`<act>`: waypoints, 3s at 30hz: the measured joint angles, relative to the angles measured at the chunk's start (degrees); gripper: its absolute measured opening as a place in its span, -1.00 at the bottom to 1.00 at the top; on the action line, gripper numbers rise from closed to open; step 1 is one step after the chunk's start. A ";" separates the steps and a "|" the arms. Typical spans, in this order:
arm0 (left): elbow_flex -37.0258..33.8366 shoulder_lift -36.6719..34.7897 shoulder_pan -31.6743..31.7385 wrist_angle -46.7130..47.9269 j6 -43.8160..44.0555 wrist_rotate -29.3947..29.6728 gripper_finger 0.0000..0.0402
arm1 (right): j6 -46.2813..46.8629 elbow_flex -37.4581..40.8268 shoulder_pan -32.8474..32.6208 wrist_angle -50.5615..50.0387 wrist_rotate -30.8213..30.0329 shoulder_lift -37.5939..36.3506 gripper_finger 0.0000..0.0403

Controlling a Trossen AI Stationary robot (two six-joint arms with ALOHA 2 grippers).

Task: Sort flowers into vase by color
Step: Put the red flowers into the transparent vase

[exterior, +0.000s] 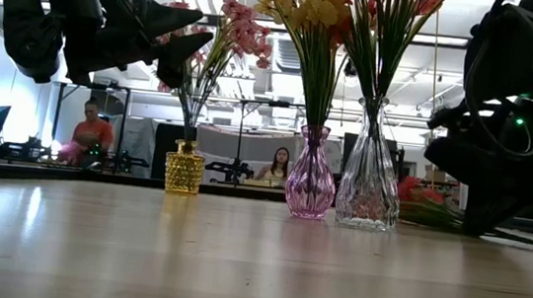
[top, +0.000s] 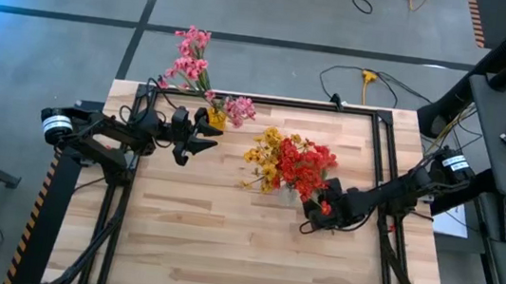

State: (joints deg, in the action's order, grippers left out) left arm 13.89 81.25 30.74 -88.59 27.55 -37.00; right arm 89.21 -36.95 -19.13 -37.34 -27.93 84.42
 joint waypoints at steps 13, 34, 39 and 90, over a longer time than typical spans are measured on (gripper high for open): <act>0.00 0.00 0.00 0.28 0.00 -0.01 -0.14 | 19.06 -0.73 -8.50 -9.32 -21.65 -6.76 -0.93; 0.00 -0.02 0.00 0.80 0.66 -0.04 -0.14 | 9.67 -34.32 -6.93 -52.00 -35.46 -10.43 -0.93; 0.00 -0.02 -0.07 1.00 0.68 -0.06 -0.14 | 1.60 -41.69 -5.84 -52.54 -38.36 -10.36 -0.93; 0.00 -0.02 -0.07 1.24 3.30 -0.10 -0.14 | -124.27 -21.02 -19.98 109.62 -18.70 6.36 -0.94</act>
State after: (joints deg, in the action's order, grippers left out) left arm 13.89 81.23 30.68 -87.35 30.85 -37.10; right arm -35.07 -57.97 -39.11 72.28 -46.63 90.78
